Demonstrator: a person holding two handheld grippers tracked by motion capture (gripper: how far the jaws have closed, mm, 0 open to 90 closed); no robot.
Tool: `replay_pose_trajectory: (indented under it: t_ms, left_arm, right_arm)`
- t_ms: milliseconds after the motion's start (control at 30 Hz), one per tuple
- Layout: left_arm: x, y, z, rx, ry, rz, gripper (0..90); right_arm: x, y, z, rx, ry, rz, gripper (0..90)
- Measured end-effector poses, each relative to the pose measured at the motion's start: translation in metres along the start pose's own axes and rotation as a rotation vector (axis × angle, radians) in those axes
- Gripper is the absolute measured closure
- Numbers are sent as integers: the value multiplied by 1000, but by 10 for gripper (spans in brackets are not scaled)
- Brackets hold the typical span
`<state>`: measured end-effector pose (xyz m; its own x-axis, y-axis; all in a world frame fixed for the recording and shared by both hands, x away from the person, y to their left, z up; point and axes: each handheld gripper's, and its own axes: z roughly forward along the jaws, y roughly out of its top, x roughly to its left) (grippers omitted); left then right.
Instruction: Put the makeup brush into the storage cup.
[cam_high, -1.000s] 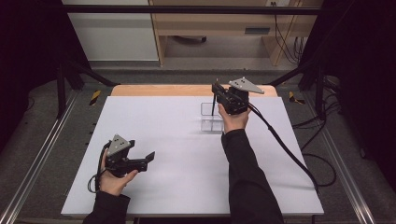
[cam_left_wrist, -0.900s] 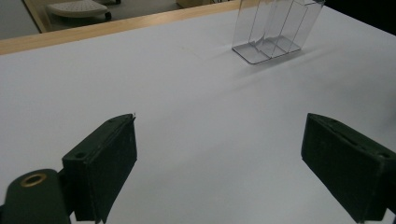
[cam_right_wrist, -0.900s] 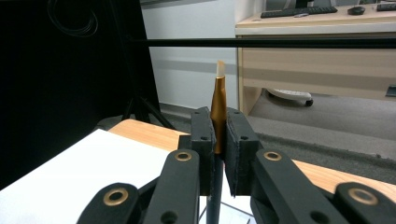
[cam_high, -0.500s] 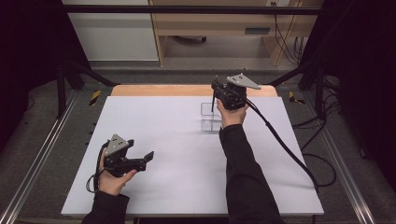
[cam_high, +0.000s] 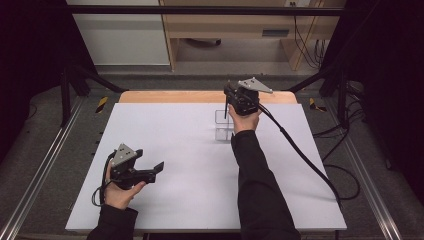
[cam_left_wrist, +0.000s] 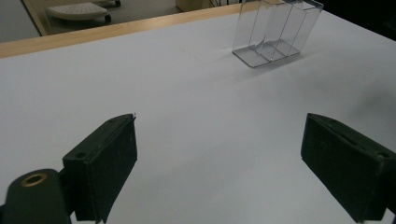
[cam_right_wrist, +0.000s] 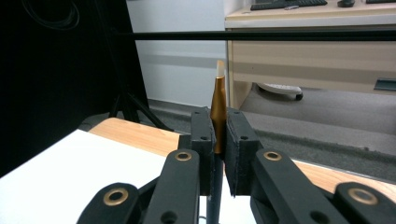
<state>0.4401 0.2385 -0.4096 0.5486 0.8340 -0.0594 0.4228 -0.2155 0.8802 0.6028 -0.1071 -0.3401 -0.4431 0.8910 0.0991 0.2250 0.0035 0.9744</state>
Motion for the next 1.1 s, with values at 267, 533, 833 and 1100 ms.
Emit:
replay_pose_trajectory:
  t_ms: [267,533,833,1100]
  left_arm:
    - [0,0,0,-1,2,-1,101]
    - [0,0,0,0,3,2,102]
    - [0,0,0,-1,9,3,103]
    - [0,0,-1,-3,9,3,105]
  right_arm:
    - [1,-6,6,18,-2,-1,839]
    - [2,-14,10,38,6,6,839]
    - [0,-24,11,56,4,18,839]
    - [-1,-32,12,70,7,31,839]
